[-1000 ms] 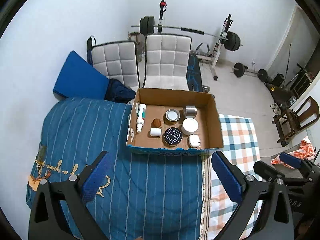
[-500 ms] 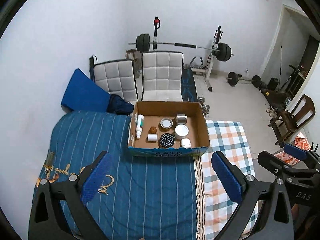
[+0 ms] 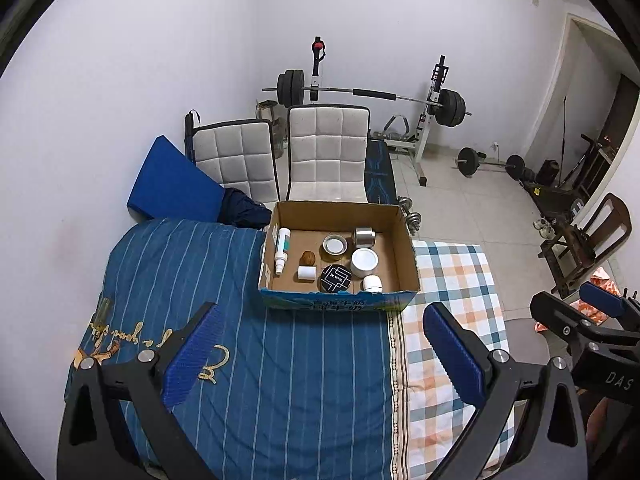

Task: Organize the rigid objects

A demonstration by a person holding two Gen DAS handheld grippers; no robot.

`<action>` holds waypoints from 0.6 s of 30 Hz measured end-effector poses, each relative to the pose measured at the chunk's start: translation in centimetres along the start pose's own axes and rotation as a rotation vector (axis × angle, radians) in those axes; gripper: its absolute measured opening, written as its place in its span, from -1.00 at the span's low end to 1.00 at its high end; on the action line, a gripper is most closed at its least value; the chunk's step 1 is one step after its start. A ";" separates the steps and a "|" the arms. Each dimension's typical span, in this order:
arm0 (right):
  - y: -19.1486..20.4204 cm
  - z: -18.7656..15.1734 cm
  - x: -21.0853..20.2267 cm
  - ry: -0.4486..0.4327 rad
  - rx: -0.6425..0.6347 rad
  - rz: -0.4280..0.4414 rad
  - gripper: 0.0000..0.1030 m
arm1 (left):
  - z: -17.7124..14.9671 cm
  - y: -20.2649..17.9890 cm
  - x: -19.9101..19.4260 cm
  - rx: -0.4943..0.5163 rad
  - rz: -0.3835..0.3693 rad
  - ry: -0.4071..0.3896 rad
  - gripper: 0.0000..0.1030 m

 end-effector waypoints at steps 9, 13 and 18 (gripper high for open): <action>-0.2 -0.2 -0.1 0.000 -0.005 -0.012 1.00 | -0.4 0.2 -0.1 0.002 0.010 -0.009 0.99; -0.3 -0.1 -0.3 -0.003 -0.002 -0.017 1.00 | -0.4 0.2 -0.1 0.006 0.011 -0.008 0.99; -0.5 0.3 -0.7 -0.013 -0.009 -0.026 1.00 | -0.5 0.3 0.0 0.005 0.013 -0.006 0.99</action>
Point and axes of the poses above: each gripper's, at about its wrist camera, not at the fingertips, and x roughly the way its jaws point, y to its left, z to its top, the point moved 10 cm from there along x, roughly the way its jaws point, and after that the axes turned 1 degree about z, right-handed, at the moved point
